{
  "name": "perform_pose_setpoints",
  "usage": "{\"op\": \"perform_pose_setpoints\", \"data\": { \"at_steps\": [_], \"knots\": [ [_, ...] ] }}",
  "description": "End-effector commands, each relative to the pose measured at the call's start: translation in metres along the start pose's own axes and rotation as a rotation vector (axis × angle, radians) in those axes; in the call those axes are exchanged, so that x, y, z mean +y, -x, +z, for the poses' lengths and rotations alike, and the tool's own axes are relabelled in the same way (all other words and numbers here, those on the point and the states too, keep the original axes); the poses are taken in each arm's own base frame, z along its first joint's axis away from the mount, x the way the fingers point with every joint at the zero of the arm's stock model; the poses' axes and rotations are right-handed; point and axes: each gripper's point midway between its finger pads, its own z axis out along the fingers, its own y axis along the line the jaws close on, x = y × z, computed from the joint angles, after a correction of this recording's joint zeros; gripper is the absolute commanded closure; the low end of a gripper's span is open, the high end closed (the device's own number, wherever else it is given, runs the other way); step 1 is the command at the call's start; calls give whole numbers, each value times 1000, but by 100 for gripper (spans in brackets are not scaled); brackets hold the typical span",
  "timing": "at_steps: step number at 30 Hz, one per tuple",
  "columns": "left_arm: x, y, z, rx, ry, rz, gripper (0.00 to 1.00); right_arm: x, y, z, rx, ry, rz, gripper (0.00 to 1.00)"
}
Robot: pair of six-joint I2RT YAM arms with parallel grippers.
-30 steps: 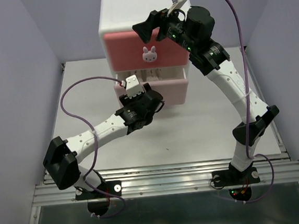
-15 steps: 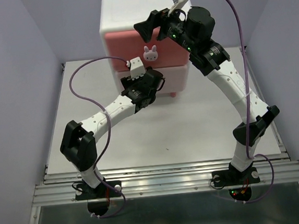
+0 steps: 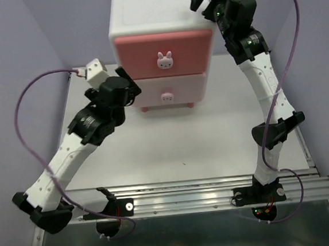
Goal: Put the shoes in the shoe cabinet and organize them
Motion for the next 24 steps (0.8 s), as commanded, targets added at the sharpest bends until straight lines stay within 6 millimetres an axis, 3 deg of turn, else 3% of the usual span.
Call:
{"op": "perform_pose_setpoints", "data": {
  "at_steps": [1,2,5,8,9,12,13,14,16,17,18,19,24],
  "knots": [
    [22,94,-53,-178,-33,10,1,-115,17,10,8,-259,228,0],
    [31,101,-54,-177,-5,22,1,-130,13,8,25,-286,212,0],
    [42,123,-56,-177,42,20,1,-159,36,-13,6,-375,72,0],
    [63,131,-40,-161,63,-36,1,-207,24,-44,114,-519,-12,0],
    [75,129,-27,-148,61,-70,1,-222,-1,-62,207,-560,-18,0],
    [95,128,-7,-133,61,-196,1,-238,-41,-94,329,-601,-34,0],
    [122,124,7,-125,124,-237,1,-255,-77,-111,418,-643,-44,0],
    [118,122,11,-110,67,-280,1,-253,-77,-127,426,-638,-44,0],
    [137,114,23,-93,98,-317,1,-262,-96,-148,484,-670,-49,0],
    [144,115,25,-100,119,-328,1,-274,-116,-163,536,-707,-61,0],
    [148,118,25,-114,143,-332,1,-275,-112,-174,514,-734,-48,0],
    [149,124,24,-133,148,-312,1,-285,-125,-186,539,-771,-53,0],
    [156,142,25,-192,183,-245,1,-288,-118,-206,455,-770,-54,0]
  ]
}}
